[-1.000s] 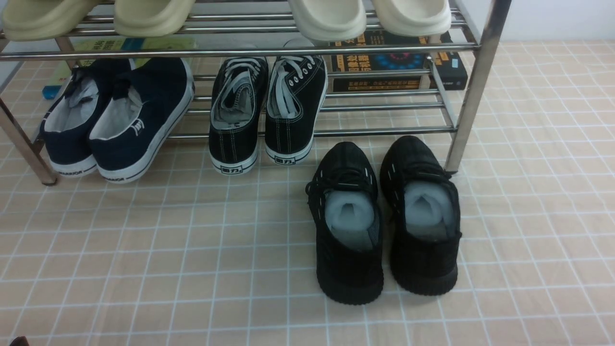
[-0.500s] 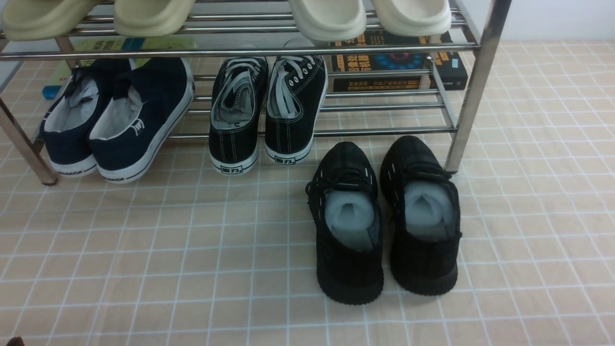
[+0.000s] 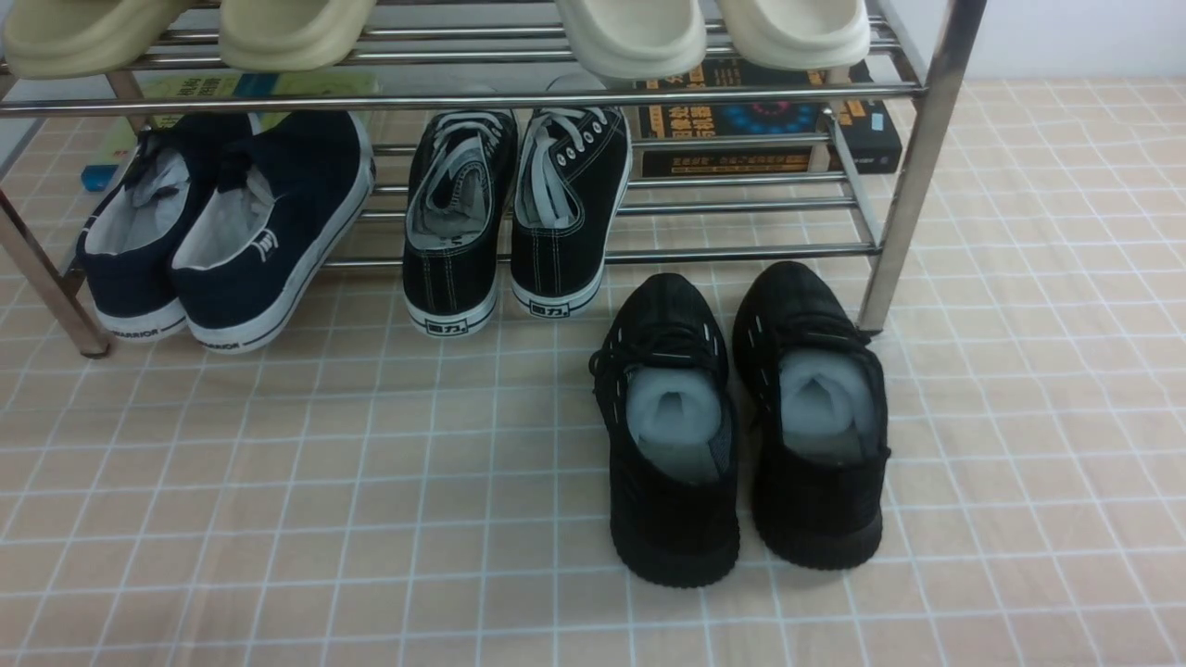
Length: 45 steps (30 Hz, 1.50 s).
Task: Take the shoes off the shelf from the light coffee tablecloth by hand.
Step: 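Grasp the leftmost shoe on the bottom shelf of the shoe rack with the left gripper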
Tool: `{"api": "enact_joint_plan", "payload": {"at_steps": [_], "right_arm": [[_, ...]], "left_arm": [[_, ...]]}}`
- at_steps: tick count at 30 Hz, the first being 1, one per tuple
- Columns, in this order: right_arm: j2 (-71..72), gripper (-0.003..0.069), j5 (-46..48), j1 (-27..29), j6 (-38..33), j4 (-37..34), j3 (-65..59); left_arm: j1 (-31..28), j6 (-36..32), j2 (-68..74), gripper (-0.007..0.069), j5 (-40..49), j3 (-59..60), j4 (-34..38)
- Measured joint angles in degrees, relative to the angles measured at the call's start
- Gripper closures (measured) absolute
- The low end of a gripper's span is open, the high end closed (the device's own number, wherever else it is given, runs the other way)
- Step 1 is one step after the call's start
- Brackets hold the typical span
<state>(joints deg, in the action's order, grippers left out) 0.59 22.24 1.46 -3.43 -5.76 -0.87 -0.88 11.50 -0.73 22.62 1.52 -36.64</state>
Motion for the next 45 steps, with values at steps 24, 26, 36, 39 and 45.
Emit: {"api": "enact_joint_plan", "payload": {"at_steps": [24,26,36,39,45], "right_arm": [[0.0,0.0421,0.0,0.0,0.0,0.0,0.0],[0.0,0.042,0.0,0.0,0.0,0.0,0.0],[0.0,0.042,0.0,0.0,0.0,0.0,0.0],[0.0,0.042,0.0,0.0,0.0,0.0,0.0],[0.0,0.042,0.0,0.0,0.0,0.0,0.0]], "left_arm": [[0.0,56.4,0.0,0.0384,-17.38,0.11,37.62],[0.0,56.59,0.0,0.0384,-18.03,0.11,37.45],[0.0,50.49,1.41,0.0573,-20.06,-8.67,33.44],[0.0,45.03,7.29,0.0618,-11.24,-17.84,29.9],[0.0,32.51,26.31,0.0623,14.58,-33.94,28.61]]}}
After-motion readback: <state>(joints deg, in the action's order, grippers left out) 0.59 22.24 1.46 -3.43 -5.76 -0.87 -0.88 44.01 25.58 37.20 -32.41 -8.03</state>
